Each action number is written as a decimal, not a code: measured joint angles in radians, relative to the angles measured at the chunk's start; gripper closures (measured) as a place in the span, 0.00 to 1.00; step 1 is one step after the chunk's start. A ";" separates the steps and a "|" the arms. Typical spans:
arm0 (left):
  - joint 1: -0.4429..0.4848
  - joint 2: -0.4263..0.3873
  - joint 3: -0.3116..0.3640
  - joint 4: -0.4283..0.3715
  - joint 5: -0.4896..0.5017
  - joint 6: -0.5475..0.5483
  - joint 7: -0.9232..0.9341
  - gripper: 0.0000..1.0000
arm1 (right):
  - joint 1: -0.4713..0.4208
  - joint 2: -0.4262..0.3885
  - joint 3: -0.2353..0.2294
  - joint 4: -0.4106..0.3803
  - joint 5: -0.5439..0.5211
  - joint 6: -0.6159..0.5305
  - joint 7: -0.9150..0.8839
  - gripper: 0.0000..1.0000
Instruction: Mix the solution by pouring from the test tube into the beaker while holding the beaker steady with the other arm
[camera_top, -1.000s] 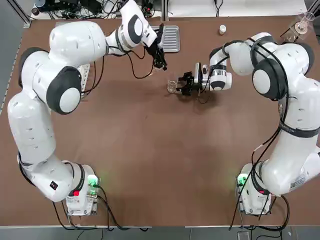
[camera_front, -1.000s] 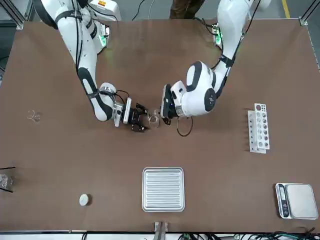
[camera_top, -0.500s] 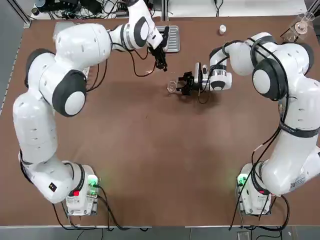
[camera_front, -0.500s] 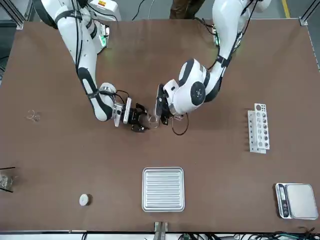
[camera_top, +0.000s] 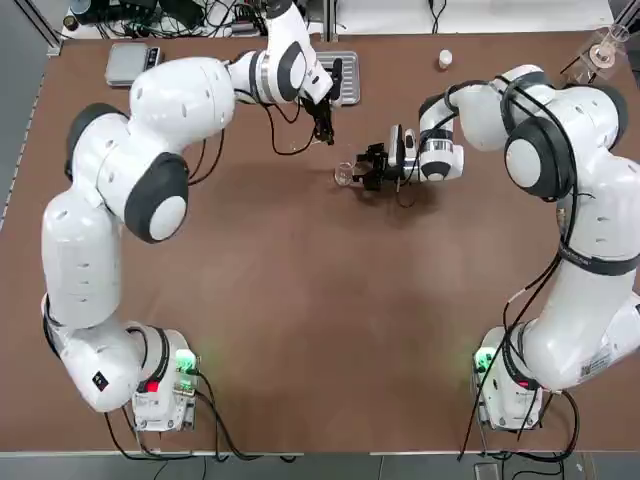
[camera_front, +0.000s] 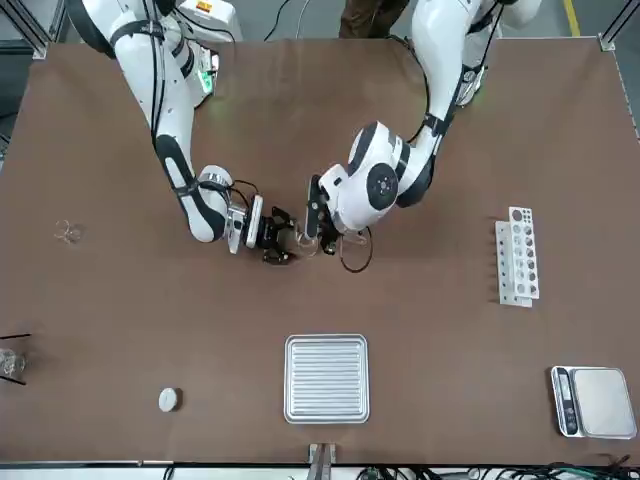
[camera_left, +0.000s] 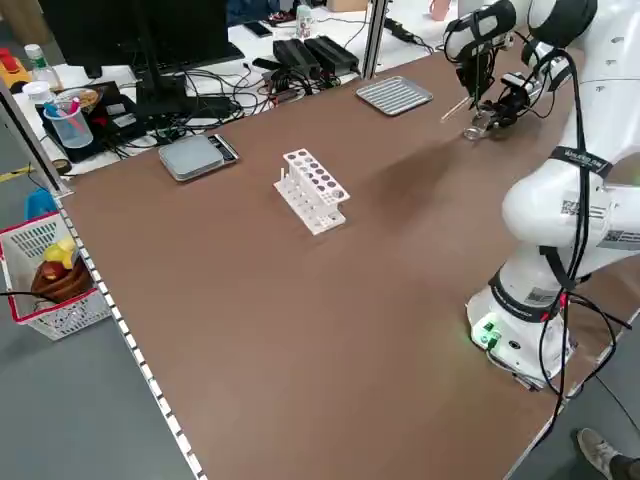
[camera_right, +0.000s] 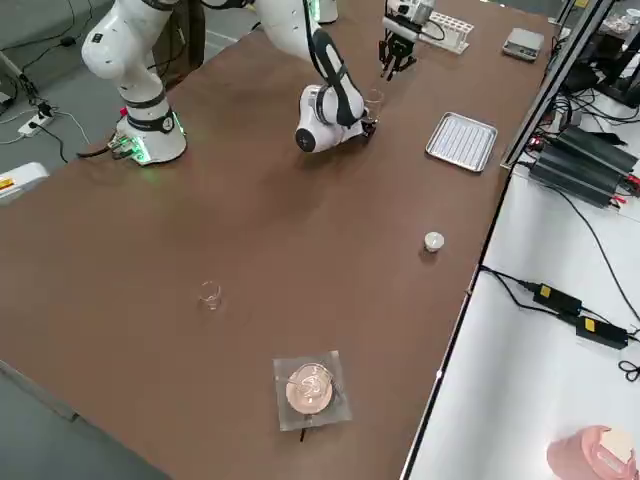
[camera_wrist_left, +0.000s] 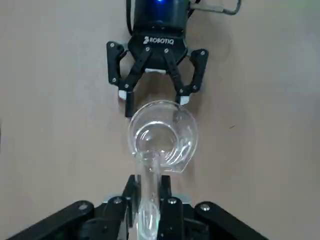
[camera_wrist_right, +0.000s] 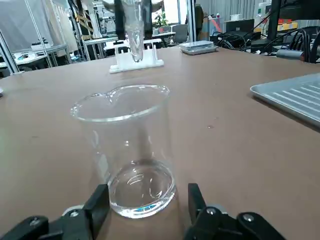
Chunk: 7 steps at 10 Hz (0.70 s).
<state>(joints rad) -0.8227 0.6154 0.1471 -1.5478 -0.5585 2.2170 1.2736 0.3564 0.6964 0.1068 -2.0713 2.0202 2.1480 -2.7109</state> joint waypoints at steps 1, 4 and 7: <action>-0.051 0.006 0.058 0.005 0.000 0.000 -0.015 0.78 | 0.000 0.000 0.000 0.000 0.000 0.000 0.000 0.28; -0.130 0.042 0.129 0.024 0.021 -0.001 -0.041 0.78 | 0.000 0.000 0.000 0.000 0.000 0.000 0.000 0.28; -0.163 0.049 0.153 0.029 0.075 -0.003 -0.085 0.78 | 0.000 0.000 0.000 0.000 0.000 -0.001 0.000 0.28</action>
<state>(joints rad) -0.9852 0.6643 0.2998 -1.5184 -0.4833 2.2144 1.1884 0.3563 0.6963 0.1068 -2.0713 2.0205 2.1475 -2.7109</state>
